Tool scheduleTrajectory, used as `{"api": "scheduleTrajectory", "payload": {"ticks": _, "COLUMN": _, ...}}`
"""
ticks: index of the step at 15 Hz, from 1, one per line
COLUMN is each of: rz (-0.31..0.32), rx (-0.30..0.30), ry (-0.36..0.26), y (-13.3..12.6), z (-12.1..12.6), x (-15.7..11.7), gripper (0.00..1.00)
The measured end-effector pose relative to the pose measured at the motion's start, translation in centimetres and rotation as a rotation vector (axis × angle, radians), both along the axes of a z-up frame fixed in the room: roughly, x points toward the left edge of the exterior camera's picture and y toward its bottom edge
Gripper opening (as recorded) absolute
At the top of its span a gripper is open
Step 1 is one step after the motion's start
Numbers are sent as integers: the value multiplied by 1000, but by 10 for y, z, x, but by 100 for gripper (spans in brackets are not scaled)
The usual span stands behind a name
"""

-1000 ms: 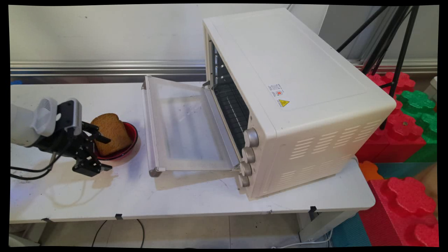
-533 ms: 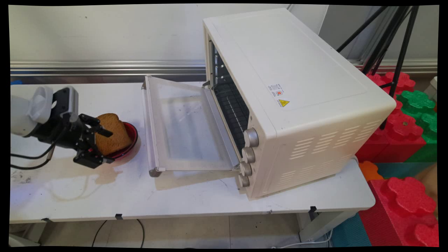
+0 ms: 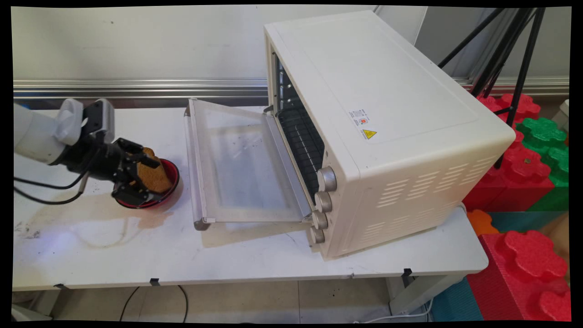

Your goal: Close the oven

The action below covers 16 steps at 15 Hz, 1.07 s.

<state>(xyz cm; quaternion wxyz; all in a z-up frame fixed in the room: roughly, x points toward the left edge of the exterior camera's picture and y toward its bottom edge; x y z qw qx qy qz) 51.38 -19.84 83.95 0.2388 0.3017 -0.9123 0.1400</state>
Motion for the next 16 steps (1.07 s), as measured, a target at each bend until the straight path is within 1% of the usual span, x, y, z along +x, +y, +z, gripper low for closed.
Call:
{"api": "scheduleTrajectory", "payload": {"ticks": 5, "rz": -3, "rx": -10, "ry": 23, "y": -26, "z": -10, "x": -9, "gripper": 100}}
{"api": "scheduleTrajectory", "payload": {"ticks": 14, "rz": -15, "rx": 4, "ry": 36, "y": -47, "z": -24, "x": -23, "gripper": 100}}
{"api": "scheduleTrajectory", "payload": {"ticks": 15, "rz": -16, "rx": 6, "ry": 37, "y": -49, "z": -25, "x": -24, "gripper": 0}}
{"api": "scheduleTrajectory", "payload": {"ticks": 16, "rz": -16, "rx": 7, "ry": 37, "y": -50, "z": -26, "x": -25, "gripper": 0}}
